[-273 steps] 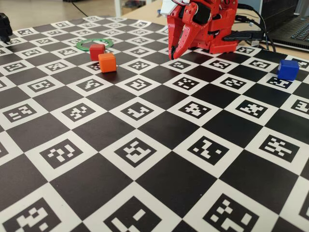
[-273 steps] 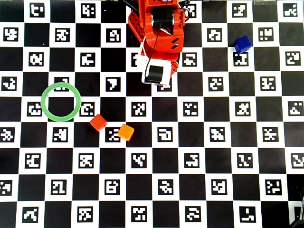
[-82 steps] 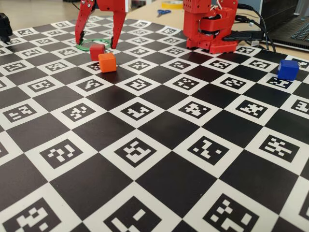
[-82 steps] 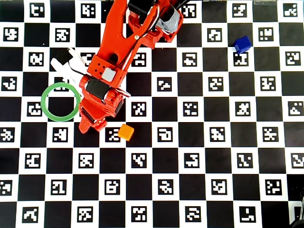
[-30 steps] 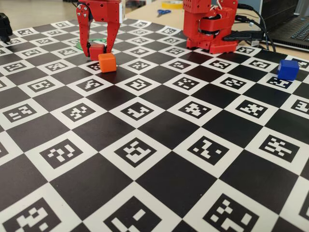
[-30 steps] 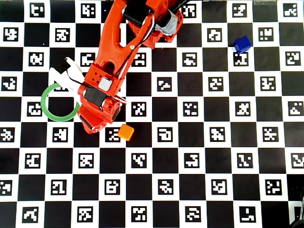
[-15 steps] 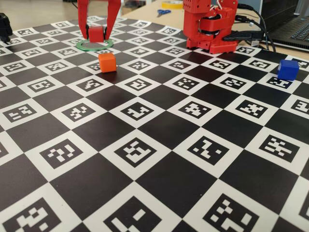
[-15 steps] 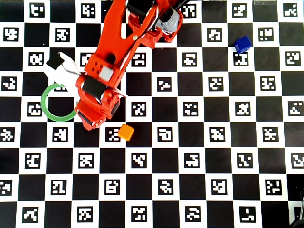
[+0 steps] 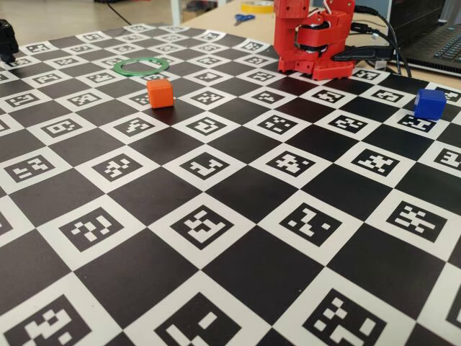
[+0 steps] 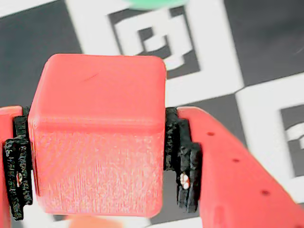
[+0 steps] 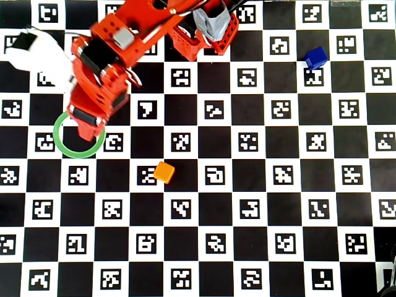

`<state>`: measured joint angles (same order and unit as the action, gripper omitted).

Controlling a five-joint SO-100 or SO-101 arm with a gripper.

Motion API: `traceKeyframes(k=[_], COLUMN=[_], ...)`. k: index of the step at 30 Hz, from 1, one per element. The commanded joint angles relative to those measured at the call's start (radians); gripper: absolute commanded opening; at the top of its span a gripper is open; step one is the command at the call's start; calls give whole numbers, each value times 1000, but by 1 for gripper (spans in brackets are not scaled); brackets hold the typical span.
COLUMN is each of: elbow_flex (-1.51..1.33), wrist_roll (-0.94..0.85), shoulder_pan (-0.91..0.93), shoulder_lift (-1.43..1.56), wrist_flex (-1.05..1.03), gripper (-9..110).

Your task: Grab the red cube then put it in the green circle then put the blue cube on top and finally the orange cube on top

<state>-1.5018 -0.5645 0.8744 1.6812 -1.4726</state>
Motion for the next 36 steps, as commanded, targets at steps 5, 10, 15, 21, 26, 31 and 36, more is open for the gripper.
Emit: traceKeyframes(k=[5, 10, 15, 21, 26, 31, 36], elbow_flex=[63, -11, -86, -121, -129, -129, -124], wrist_roll=[-219, -313, -364, -380, -390, -394, -391], shoulder_pan=[67, 77, 80, 81, 84, 92, 92], shoulder_lift=[29, -15, -89, -179, -238, -284, -322], wrist_flex=[41, 140, 258, 341, 365, 396, 417], gripper=[5, 5, 5, 5, 5, 5, 5])
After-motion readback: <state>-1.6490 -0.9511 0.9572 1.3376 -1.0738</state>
